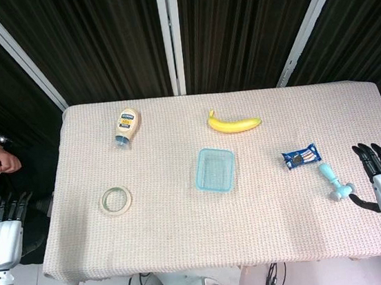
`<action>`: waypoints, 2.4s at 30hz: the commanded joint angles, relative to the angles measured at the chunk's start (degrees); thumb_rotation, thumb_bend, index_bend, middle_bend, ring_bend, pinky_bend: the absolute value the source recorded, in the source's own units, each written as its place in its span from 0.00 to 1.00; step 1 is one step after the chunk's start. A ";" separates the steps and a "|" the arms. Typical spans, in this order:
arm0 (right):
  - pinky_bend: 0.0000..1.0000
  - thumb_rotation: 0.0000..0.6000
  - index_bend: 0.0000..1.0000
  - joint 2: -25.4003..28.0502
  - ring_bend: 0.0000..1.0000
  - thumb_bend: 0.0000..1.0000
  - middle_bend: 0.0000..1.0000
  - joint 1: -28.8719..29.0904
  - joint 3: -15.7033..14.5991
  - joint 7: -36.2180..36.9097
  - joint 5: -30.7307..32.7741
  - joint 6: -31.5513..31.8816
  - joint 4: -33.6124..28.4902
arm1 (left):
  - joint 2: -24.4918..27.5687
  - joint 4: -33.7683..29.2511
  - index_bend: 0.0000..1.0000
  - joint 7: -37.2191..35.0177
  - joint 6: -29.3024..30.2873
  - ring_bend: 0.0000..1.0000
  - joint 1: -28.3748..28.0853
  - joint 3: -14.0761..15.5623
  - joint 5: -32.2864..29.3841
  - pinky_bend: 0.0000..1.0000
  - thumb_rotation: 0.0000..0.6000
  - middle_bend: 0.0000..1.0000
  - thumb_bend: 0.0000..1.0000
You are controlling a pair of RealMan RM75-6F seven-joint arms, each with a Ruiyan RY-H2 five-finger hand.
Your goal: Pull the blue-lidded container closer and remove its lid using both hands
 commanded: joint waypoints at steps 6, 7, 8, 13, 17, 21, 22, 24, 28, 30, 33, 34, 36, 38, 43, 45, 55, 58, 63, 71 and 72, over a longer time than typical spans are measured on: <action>0.02 1.00 0.00 -0.04 0.00 0.05 0.11 1.00 -0.37 0.97 0.09 -2.09 -0.39 | -0.50 -0.12 0.11 0.17 -0.60 0.00 -0.36 0.05 -0.38 0.00 1.00 0.10 0.00; 0.02 1.00 0.00 0.06 0.00 0.05 0.11 1.04 -0.47 1.30 -0.01 -2.22 -0.47 | -0.42 -0.28 0.11 0.22 -0.37 0.00 -0.33 0.05 -0.19 0.00 1.00 0.10 0.00; 0.02 1.00 0.00 0.18 0.00 0.05 0.11 1.06 -0.53 1.61 -0.11 -2.27 -0.55 | -0.37 -0.41 0.11 0.22 -0.19 0.00 -0.30 0.05 -0.04 0.00 1.00 0.10 0.00; 0.02 1.00 0.00 0.71 0.00 0.11 0.13 1.32 -0.80 3.64 -0.97 -2.51 -0.76 | -0.24 -0.94 0.11 0.57 0.29 0.00 -0.15 0.06 0.13 0.00 1.00 0.10 0.00; 0.03 1.00 0.00 1.36 0.00 0.44 0.20 4.34 -0.74 6.79 -1.04 -7.69 -2.00 | -0.50 -0.87 0.11 0.36 0.29 0.00 -0.13 0.18 0.26 0.00 1.00 0.10 0.00; 0.03 1.00 0.00 0.99 0.00 0.70 0.24 10.35 0.43 8.37 0.61 -17.29 -3.19 | -0.78 -0.57 0.11 -0.02 0.48 0.00 -0.04 0.40 0.64 0.01 1.00 0.10 0.00; 0.03 1.00 0.00 0.58 0.00 0.74 0.24 11.94 0.92 8.53 1.26 -19.60 -3.19 | -0.83 -0.49 0.11 -0.07 0.56 0.00 0.02 0.44 0.70 0.01 1.00 0.10 0.00; 0.03 1.00 0.00 -1.05 0.00 0.83 0.25 15.54 2.33 9.14 3.58 -24.76 -2.50 | -0.99 -0.29 0.11 -0.33 0.72 0.00 0.16 0.50 0.68 0.01 1.00 0.10 0.00; 0.03 1.00 0.00 -4.98 0.00 0.92 0.25 21.72 4.65 10.91 8.31 -33.64 0.78 | -1.13 0.10 0.11 -0.68 0.88 0.00 0.40 0.66 0.69 0.01 1.00 0.10 0.00; 0.03 1.00 0.00 -7.49 0.00 0.93 0.26 24.40 5.73 12.61 9.97 -36.92 3.39 | -1.13 0.20 0.11 -0.88 0.96 0.00 0.51 0.65 0.58 0.01 1.00 0.10 0.00; 0.01 1.00 0.00 -10.63 0.00 0.93 0.26 27.71 6.80 14.52 11.53 -40.74 7.13 | -1.16 0.34 0.11 -1.07 0.88 0.00 0.55 0.59 0.37 0.01 1.00 0.10 0.00; 0.01 1.00 0.00 -11.54 0.00 0.93 0.26 28.65 7.08 14.98 11.97 -41.79 8.30 | -1.17 0.36 0.11 -1.08 0.81 0.00 0.53 0.59 0.32 0.01 1.00 0.10 0.00; 0.01 1.00 0.00 -13.89 0.00 0.93 0.26 30.83 7.71 15.94 12.59 -43.89 11.35 | -1.18 0.34 0.11 -1.15 0.59 0.00 0.45 0.54 0.18 0.01 1.00 0.10 0.00; 0.00 1.00 0.00 -16.29 0.00 0.93 0.26 32.98 8.24 17.09 12.81 -45.83 14.45 | -1.18 0.42 0.11 -1.19 0.56 0.00 0.39 0.44 0.12 0.01 1.00 0.10 0.00; 0.00 1.00 0.00 -20.98 0.00 0.93 0.26 37.11 8.93 19.36 12.74 -49.25 20.02 | -1.05 0.21 0.11 -1.02 0.64 0.00 0.48 0.43 0.06 0.01 1.00 0.10 0.00; 0.00 1.00 0.00 -22.54 0.00 0.93 0.26 38.56 9.06 20.51 12.34 -50.34 21.54 | -1.03 0.11 0.11 -0.88 0.59 0.00 0.56 0.48 -0.10 0.01 1.00 0.10 0.00; 0.00 1.00 0.00 -25.34 0.00 0.93 0.25 43.25 8.60 22.50 8.55 -51.21 24.09 | -1.13 0.37 0.11 -1.27 0.35 0.00 0.44 0.33 -0.27 0.01 1.00 0.10 0.00; 0.00 1.00 0.00 -22.47 0.00 0.93 0.23 41.66 8.37 16.05 8.75 -46.37 20.78 | -1.25 0.81 0.11 -1.63 0.42 0.00 0.48 0.42 -0.08 0.01 1.00 0.10 0.00; 0.00 1.00 0.00 -19.01 0.00 0.93 0.23 39.00 7.59 8.54 6.17 -37.75 8.00 | -1.31 1.36 0.11 -2.45 0.47 0.00 0.39 0.23 -0.04 0.01 1.00 0.10 0.00; 0.00 1.00 0.00 -23.92 0.00 0.91 0.25 46.82 6.39 5.40 2.16 -45.00 6.21 | -1.65 2.11 0.11 -3.37 1.29 0.00 0.91 0.70 0.69 0.01 1.00 0.10 0.00; 0.00 1.00 0.00 -24.96 0.00 0.91 0.25 47.65 6.63 4.89 2.59 -45.68 6.90 | -1.71 2.28 0.11 -3.64 1.46 0.00 1.08 0.76 0.67 0.01 1.00 0.10 0.00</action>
